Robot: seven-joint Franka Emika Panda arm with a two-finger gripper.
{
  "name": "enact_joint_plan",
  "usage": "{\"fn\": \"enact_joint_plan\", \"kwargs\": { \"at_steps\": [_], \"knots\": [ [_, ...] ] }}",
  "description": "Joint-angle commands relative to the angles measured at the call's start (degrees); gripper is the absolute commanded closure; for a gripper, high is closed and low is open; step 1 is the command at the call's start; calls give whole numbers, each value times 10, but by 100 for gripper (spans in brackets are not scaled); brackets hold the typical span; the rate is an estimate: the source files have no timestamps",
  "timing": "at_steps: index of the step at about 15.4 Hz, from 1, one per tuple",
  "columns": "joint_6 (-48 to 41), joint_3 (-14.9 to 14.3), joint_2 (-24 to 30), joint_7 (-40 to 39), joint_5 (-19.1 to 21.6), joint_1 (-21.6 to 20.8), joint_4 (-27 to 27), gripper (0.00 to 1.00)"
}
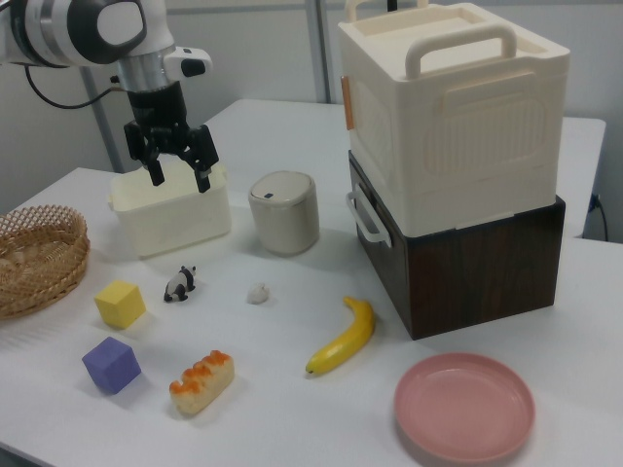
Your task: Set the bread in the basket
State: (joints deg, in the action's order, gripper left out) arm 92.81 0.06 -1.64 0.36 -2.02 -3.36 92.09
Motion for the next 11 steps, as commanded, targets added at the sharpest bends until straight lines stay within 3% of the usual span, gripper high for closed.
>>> {"fn": "enact_joint_plan", "kwargs": {
  "at_steps": [1,11],
  "knots": [
    [6,-8,6,-9,-8,-5,1,0],
    [8,-8,1,-11,-9,4,-2,0]
  ]
}}
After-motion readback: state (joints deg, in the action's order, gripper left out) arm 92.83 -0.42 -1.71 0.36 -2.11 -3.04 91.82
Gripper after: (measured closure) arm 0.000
